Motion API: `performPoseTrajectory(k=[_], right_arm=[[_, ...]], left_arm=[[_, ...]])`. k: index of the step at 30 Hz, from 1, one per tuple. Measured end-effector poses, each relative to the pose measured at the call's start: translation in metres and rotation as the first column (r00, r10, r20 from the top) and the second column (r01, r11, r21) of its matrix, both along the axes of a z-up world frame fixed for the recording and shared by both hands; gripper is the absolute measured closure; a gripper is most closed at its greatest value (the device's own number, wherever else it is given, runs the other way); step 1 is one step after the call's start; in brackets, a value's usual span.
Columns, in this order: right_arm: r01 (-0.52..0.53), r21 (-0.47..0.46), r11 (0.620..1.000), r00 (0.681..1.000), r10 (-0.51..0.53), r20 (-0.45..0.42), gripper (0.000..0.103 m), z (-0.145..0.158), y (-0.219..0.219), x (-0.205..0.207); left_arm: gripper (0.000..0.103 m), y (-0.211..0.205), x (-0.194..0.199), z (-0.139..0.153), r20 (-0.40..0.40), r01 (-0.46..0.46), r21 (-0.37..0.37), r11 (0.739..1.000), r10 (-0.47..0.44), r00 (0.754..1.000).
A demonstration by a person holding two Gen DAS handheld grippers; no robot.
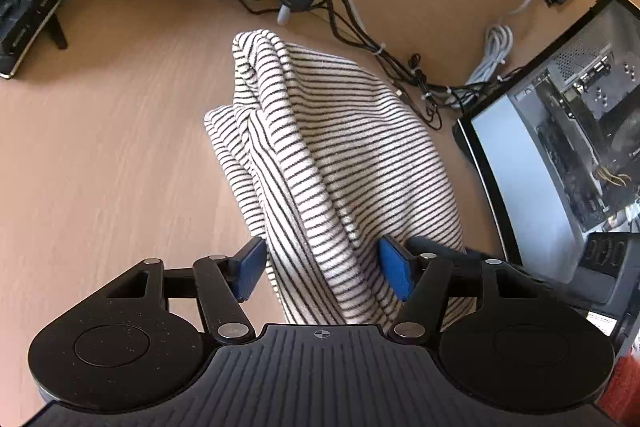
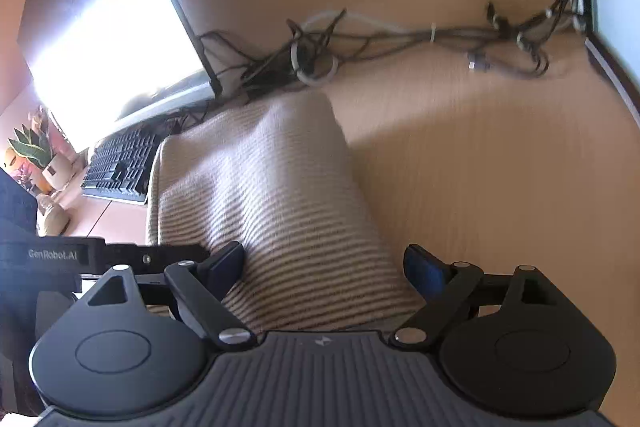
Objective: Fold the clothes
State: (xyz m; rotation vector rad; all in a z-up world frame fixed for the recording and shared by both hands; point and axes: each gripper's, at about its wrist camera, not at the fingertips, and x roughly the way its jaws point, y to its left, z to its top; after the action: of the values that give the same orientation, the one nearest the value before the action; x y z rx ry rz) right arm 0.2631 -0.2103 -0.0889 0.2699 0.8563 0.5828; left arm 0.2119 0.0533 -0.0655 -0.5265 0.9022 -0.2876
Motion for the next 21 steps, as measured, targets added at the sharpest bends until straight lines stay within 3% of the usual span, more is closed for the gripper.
performPoseTrajectory(k=[11,16,21], right_arm=[[-0.230,-0.037,0.972,0.972,0.231,0.028,0.018,0.004,0.088,0.006],[-0.303,-0.057,0.951,0.950,0.307,0.057,0.018,0.005,0.121,0.014],[-0.323,-0.076,0.943,0.940,0.329,0.092,0.018,0.005,0.133,0.025]], left_arm=[[0.039,0.058,-0.044,0.007,0.015,-0.183,0.054,0.982,0.183,0.983],[0.039,0.079,-0.045,0.008,0.007,-0.251,0.045,0.967,0.251,0.968],[0.039,0.082,-0.033,0.007,-0.009,-0.260,0.024,0.965,0.260,0.966]])
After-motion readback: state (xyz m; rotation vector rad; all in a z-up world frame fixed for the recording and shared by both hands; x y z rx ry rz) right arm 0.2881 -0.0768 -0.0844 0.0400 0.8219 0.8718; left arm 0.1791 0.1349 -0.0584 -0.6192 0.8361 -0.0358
